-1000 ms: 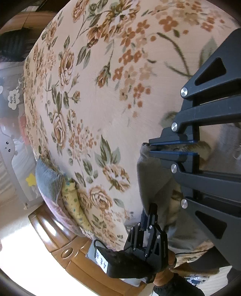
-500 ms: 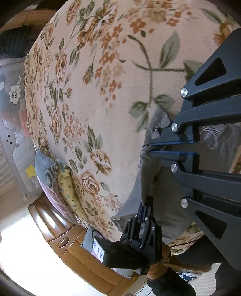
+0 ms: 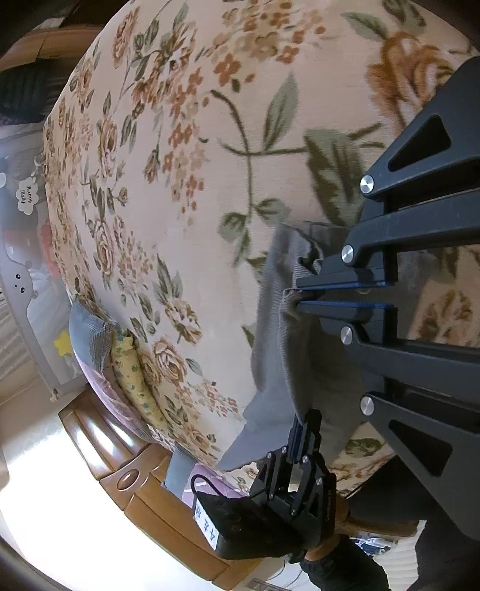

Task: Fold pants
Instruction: 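Lift both cuffs and fold the legs over toward the elastic waistband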

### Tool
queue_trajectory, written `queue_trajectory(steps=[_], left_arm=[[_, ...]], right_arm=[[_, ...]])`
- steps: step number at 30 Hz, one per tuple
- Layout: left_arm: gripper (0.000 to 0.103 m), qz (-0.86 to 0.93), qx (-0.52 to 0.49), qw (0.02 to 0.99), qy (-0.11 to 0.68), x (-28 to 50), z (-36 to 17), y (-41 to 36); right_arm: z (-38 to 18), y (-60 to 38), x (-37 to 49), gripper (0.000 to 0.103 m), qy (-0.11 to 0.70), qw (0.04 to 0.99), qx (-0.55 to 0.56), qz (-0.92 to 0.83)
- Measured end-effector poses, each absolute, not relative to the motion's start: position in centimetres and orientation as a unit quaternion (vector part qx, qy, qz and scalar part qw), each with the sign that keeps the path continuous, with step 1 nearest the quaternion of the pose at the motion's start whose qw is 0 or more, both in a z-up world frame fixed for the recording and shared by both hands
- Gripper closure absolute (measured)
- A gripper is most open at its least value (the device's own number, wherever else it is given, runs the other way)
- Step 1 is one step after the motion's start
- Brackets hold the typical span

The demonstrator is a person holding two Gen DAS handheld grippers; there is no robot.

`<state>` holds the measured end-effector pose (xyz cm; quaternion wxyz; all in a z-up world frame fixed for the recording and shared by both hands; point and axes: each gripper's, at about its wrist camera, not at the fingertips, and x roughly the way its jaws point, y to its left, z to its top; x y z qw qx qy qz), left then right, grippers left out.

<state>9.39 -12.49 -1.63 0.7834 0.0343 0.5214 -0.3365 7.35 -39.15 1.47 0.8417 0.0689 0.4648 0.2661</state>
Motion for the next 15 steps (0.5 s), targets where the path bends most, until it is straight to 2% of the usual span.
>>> queue_trajectory(steps=[15], left_arm=[[0.099,-0.337,0.029,0.771,0.539,6.8,-3.9,-13.7]], right_arm=[[-0.9,-39.8,3.5,0.098,0.499,0.826,0.062,0.256]])
